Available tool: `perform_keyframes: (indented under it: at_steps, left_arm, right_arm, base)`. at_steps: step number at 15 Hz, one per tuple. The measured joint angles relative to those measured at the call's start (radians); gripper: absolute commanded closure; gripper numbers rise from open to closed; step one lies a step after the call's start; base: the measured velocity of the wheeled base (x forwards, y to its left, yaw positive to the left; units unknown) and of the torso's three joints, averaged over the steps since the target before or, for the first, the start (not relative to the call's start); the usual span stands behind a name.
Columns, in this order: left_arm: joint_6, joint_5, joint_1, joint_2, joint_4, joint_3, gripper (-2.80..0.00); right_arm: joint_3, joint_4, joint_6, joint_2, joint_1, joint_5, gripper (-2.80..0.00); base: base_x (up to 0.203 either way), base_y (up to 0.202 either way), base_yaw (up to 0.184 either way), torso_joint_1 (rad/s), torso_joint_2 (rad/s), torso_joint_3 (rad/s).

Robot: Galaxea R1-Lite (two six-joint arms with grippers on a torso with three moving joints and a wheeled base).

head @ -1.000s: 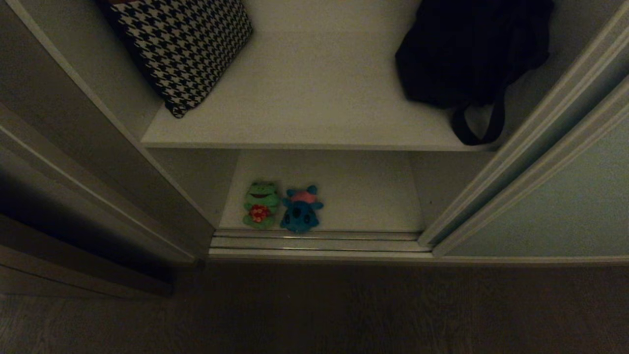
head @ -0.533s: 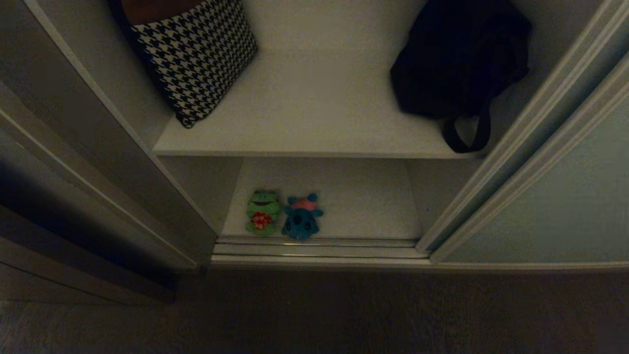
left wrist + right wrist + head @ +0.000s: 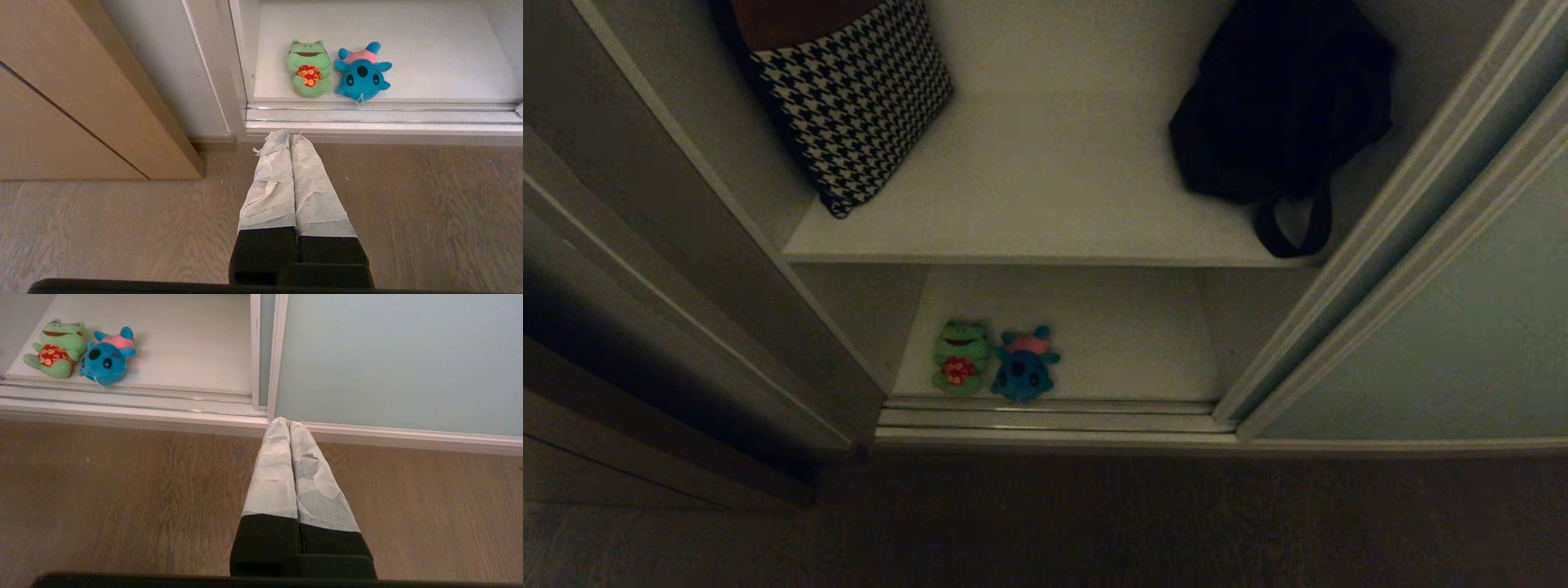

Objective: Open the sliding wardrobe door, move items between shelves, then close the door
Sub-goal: Close the door

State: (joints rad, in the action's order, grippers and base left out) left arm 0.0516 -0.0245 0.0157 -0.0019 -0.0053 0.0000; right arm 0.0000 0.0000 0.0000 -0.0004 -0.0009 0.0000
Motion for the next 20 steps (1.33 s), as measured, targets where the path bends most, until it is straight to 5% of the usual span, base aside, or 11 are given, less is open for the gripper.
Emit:
perform_keyframes:
  at_steps: [9,16,20]
  left_arm:
    - [0.000,0.000,0.000,0.001,0.000,0.000,0.00]
    - [0.000,0.000,0.000,0.002,0.000,0.000,0.00]
    - [0.000,0.000,0.000,0.002,0.000,0.000,0.00]
  right_arm:
    - [-0.041,0.030,-0.003,0.001,0.000,-0.014,0.00]
    - [-0.769,0.573,0.003,0.161,0.024,-0.013,0.00]
    - [-1.064,0.759,0.106,0.353,0.123,0.000,0.00]
  base:
    - [0.000,0.000,0.000,0.000,0.00,0.000]
    - [0.000,0.000,0.000,0.000,0.00,0.000]
    - [0.000,0.000,0.000,0.000,0.00,0.000]
